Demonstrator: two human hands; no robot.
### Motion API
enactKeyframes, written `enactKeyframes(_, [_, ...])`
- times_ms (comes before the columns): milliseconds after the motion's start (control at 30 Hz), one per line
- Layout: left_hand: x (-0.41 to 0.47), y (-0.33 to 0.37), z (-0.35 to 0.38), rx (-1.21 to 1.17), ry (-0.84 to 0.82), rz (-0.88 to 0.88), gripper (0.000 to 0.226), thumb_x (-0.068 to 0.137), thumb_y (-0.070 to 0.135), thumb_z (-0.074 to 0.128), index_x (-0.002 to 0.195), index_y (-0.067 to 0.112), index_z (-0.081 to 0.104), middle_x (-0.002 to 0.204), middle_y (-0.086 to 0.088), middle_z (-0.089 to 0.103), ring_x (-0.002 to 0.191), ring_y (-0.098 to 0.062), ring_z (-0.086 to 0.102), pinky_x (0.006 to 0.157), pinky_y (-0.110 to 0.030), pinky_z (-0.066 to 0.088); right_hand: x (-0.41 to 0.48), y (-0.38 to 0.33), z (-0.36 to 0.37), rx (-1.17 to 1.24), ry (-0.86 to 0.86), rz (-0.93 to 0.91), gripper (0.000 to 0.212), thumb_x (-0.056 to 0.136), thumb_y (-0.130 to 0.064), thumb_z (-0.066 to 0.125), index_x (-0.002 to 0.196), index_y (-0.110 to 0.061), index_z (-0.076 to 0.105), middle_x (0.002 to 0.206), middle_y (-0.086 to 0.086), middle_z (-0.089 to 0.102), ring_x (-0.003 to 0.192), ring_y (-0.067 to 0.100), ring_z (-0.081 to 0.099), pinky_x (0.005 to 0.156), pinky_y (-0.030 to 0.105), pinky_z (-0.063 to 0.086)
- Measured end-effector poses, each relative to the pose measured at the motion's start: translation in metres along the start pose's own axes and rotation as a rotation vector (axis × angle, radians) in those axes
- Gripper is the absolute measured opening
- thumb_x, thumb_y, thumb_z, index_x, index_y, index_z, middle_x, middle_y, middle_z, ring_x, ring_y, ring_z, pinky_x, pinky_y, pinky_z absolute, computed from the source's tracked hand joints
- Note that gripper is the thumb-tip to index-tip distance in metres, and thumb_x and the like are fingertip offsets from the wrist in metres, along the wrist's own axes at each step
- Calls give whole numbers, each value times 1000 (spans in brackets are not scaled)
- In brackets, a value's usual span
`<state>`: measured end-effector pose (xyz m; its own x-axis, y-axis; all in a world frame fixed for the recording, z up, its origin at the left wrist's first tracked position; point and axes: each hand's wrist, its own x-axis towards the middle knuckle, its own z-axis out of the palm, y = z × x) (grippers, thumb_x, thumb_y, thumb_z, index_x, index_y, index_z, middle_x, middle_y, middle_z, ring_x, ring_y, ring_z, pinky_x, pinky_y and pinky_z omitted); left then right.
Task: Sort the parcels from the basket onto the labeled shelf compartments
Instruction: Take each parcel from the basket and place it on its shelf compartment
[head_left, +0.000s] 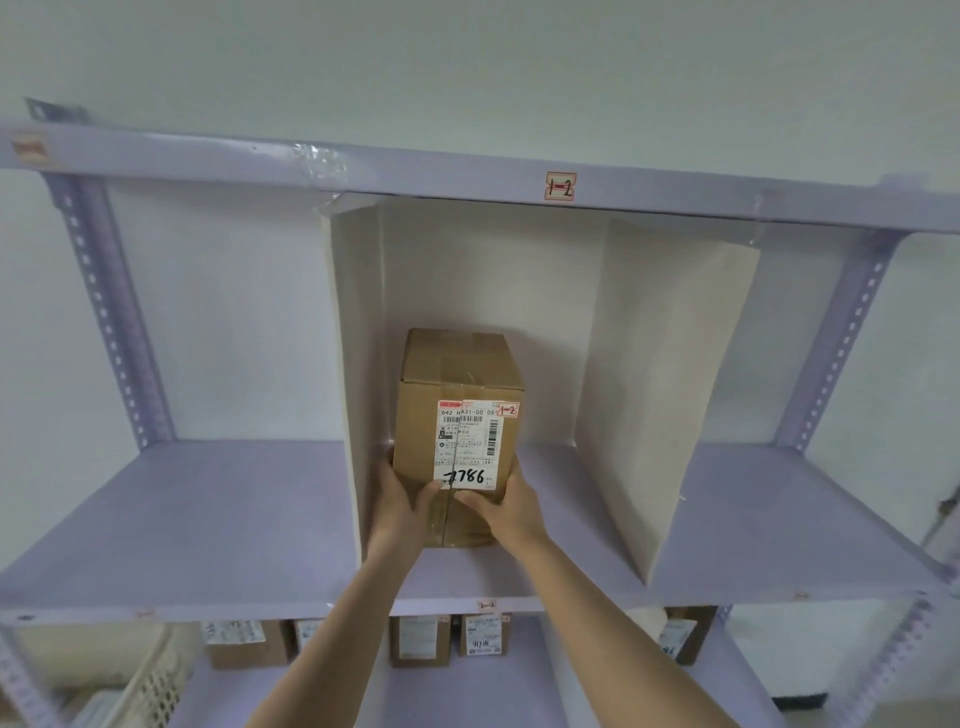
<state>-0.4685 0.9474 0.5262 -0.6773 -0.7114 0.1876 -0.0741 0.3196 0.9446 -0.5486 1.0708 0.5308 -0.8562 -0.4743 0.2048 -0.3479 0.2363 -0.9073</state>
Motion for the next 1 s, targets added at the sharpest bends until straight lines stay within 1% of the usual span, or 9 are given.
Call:
enactKeyframes(67, [13, -1, 5, -15, 12, 8, 63, 91, 20, 63, 140, 17, 24, 120, 4, 51, 107, -18, 53, 85, -28, 39, 13, 3, 3, 0, 7, 4, 79, 78, -25, 81, 144, -22, 36, 125, -8, 63, 117, 11, 58, 83, 5, 39])
enactKeyframes(133, [25, -4, 10, -8, 49, 26, 60, 90, 17, 64, 137, 12, 27, 122, -2, 53, 103, -17, 53, 83, -26, 38, 26, 4, 5, 4, 14, 11, 79, 79, -26, 80, 144, -23, 36, 125, -8, 63, 116, 10, 58, 83, 7, 40])
enactKeyframes(233, [40, -6, 13, 16, 105, 50, 58, 90, 14, 65, 135, 4, 31, 128, -11, 55, 112, -26, 56, 87, -24, 40, 45, 6, 11, -3, 13, 20, 77, 79, -28, 80, 143, -24, 38, 126, -7, 63, 116, 14, 58, 89, 17, 42])
enactKeyframes(367, [55, -7, 15, 50, 156, 44, 61, 90, 17, 65, 139, 0, 32, 133, -18, 54, 118, -30, 55, 92, -27, 40, 66, 9, 18, -3, -23, 27, 72, 79, -27, 80, 140, -24, 41, 121, -9, 63, 116, 14, 59, 85, 13, 41])
enactKeyframes(533, [64, -12, 23, 80, 237, 24, 64, 90, 22, 65, 140, 1, 32, 133, -21, 55, 116, -35, 57, 91, -37, 48, 79, 16, 24, 25, -28, 28, 70, 79, -26, 79, 139, -26, 43, 116, -13, 62, 115, 11, 59, 86, 13, 41])
enactKeyframes(667, [66, -11, 27, 93, 262, -6, 57, 90, 21, 65, 135, 1, 35, 128, -21, 57, 111, -35, 60, 83, -36, 48, 80, 19, 29, 42, 11, 23, 69, 79, -28, 79, 138, -28, 45, 110, -20, 62, 105, 4, 59, 78, 4, 40])
enactKeyframes(733, [67, -11, 27, 124, 274, -11, 58, 90, 25, 64, 135, 2, 35, 128, -21, 57, 111, -37, 59, 82, -37, 48, 81, 20, 32, 41, 26, 23, 68, 79, -28, 79, 138, -29, 45, 109, -21, 62, 105, 3, 60, 75, 1, 39])
enactKeyframes(867, [70, -10, 28, 142, 291, -32, 57, 90, 27, 64, 133, 3, 36, 126, -22, 58, 109, -37, 60, 80, -39, 49, 82, 20, 36, 21, 43, 23, 69, 80, -28, 78, 139, -28, 43, 111, -18, 63, 100, 1, 58, 70, -3, 38])
enactKeyframes(1000, [67, -8, 24, 167, 246, -41, 64, 91, 30, 63, 140, 4, 31, 129, -21, 57, 111, -37, 60, 81, -38, 50, 83, 20, 36, 21, 29, 44, 69, 80, -24, 78, 139, -27, 43, 109, -16, 63, 103, 5, 60, 69, -2, 38])
